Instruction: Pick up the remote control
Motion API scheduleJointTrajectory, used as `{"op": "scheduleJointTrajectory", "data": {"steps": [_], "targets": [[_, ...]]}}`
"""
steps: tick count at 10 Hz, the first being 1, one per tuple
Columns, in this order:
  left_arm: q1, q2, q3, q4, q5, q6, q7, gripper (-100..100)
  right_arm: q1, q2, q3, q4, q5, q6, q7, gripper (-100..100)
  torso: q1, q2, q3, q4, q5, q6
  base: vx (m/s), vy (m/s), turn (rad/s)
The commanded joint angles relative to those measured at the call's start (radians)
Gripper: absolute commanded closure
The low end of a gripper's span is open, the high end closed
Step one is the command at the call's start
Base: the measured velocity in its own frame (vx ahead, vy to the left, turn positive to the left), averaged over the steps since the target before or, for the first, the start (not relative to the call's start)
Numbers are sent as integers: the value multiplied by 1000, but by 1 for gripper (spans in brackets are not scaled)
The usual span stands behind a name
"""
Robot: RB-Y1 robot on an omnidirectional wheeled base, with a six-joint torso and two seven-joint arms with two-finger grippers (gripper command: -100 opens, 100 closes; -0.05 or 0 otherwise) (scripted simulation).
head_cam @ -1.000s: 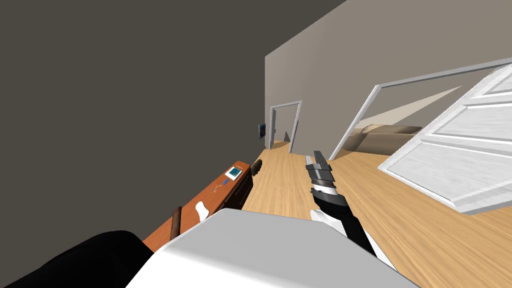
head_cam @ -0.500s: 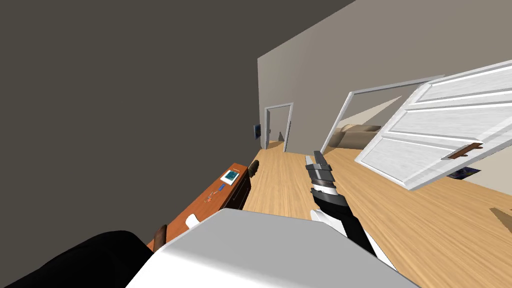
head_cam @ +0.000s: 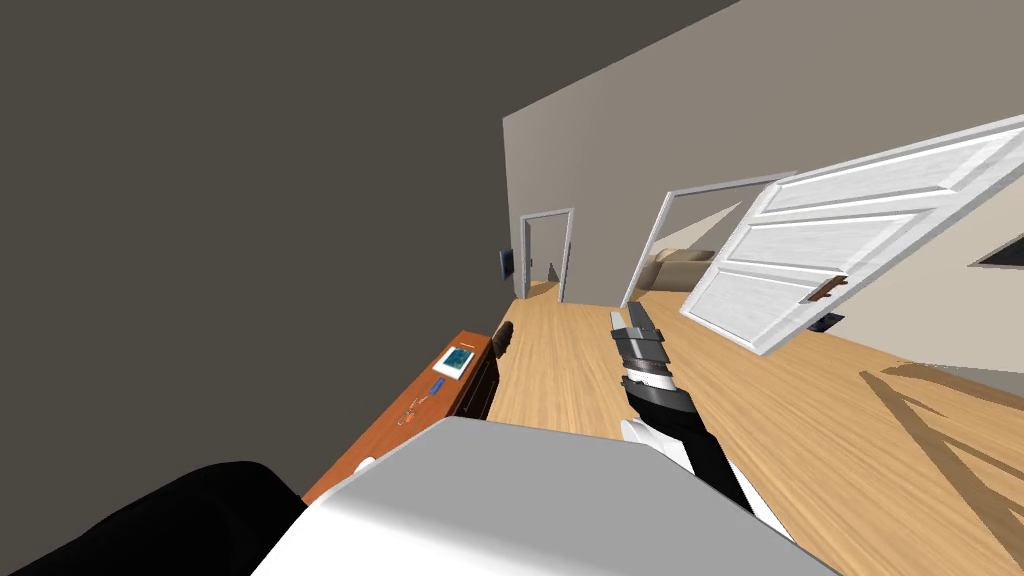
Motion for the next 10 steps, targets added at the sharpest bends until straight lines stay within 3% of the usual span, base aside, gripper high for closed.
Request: {"op": "scheduleJointTrajectory", "data": {"steps": [1, 2, 5, 7, 8, 10], "targets": [[-2, -4, -6, 25, -30, 0, -22, -100, 0, 0, 0, 0, 0, 0, 0, 0, 0, 0, 0, 0, 0, 0, 24, 73, -115], [0, 7, -18, 54, -66, 0, -40, -100, 0, 0, 0, 0, 0, 0, 0, 0, -1, 0, 0, 0, 0, -1, 20, 74, -222], [2, 18, -28, 80, -118, 1, -56, -100, 0, 0, 0, 0, 0, 0, 0, 0, -1, 1, 0, 0, 0, 0, 18, 68, -117], [2, 36, -46, 124, -190, 2, -83, -100, 0, 0, 0, 0, 0, 0, 0, 0, -2, 0, 0, 0, 0, 0, 30, 94, -182], [2, 36, -46, 124, -190, 2, -83, -100, 0, 0, 0, 0, 0, 0, 0, 0, 1, 0, 0, 0, 0, 0, 25, 94, -107], [1, 48, -60, 157, -244, 2, -104, -100, 0, 0, 0, 0, 0, 0, 0, 0, -2, 0, 0, 0, 0, 0, 31, 80, -152]]}}
